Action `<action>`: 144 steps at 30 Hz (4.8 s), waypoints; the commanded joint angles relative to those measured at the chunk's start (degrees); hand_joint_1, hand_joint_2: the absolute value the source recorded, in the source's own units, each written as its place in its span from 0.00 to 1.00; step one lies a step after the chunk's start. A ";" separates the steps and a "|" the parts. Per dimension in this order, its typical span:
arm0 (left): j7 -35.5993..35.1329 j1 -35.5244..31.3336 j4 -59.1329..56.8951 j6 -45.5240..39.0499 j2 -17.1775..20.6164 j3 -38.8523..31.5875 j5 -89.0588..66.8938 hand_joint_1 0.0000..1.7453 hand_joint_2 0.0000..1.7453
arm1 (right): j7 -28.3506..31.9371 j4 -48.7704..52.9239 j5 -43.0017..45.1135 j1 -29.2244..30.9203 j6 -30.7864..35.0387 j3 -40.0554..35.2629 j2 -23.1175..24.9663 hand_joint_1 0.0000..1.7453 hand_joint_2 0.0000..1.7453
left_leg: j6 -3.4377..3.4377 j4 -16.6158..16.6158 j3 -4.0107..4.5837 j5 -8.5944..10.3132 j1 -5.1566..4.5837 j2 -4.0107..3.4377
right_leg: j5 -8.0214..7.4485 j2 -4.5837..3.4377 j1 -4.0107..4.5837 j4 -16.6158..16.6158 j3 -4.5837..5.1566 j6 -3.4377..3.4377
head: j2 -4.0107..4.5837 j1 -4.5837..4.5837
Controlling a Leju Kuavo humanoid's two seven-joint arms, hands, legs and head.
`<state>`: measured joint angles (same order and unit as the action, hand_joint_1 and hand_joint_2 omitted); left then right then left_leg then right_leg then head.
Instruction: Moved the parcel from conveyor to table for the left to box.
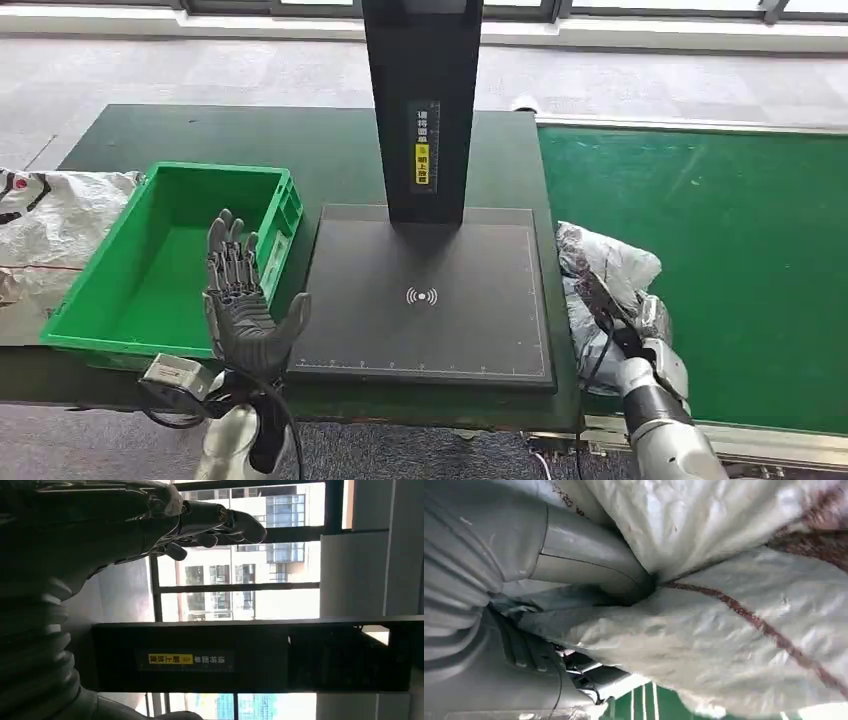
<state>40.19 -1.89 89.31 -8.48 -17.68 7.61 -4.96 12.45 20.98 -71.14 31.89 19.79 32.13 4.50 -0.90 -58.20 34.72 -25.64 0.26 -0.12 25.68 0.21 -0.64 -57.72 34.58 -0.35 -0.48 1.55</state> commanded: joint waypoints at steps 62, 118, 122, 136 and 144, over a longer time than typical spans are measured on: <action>-0.19 -4.34 -5.54 1.19 0.93 2.37 0.65 0.00 1.00 | 17.41 5.99 21.44 -2.84 12.68 -33.82 12.50 1.00 1.00 | 0.02 0.35 -0.49 0.04 0.07 0.05 | 0.02 0.04 0.02 0.36 -0.47 0.09 | 0.00 0.02; -3.13 -27.51 -51.90 -19.43 -2.32 24.68 -20.32 0.00 1.00 | 27.55 77.38 33.06 -28.76 20.21 -35.67 15.50 0.00 1.00 | 0.00 0.13 -0.28 0.03 0.05 0.30 | 0.06 0.31 0.00 0.17 -0.29 0.06 | 0.00 0.00; -7.62 -29.32 -55.23 -20.18 -2.32 29.97 -20.46 0.00 1.00 | 27.55 76.48 33.26 -28.08 20.21 -36.09 15.50 0.00 1.00 | 0.02 0.16 -0.33 0.01 0.00 0.13 | 0.01 0.14 -0.05 0.18 -0.30 0.03 | 0.00 0.00; -15.73 -32.64 -63.99 -17.71 -2.32 41.82 -16.24 0.00 1.00 | 27.55 76.10 33.17 -27.35 20.21 -35.55 15.50 0.00 1.00 | 0.02 0.16 -0.34 -0.02 0.00 -0.03 | 0.01 -0.05 -0.04 0.17 -0.27 0.04 | 0.00 0.00; -27.65 -34.19 -66.81 -20.80 -2.32 50.86 -21.48 0.00 1.00 | 27.55 77.37 33.05 -28.05 20.21 -35.52 15.50 0.00 1.00 | 0.01 0.18 -0.38 -0.04 0.01 -0.05 | 0.01 -0.07 -0.04 0.22 -0.32 0.04 | 0.00 0.00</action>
<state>14.14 -32.46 29.39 -28.90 -21.62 47.74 -25.84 40.15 98.71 -38.29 6.00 40.11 -2.71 19.08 -0.88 -58.20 34.61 -25.67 0.23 -0.18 25.68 0.15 -0.72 -57.71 34.54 -0.35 -0.48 1.55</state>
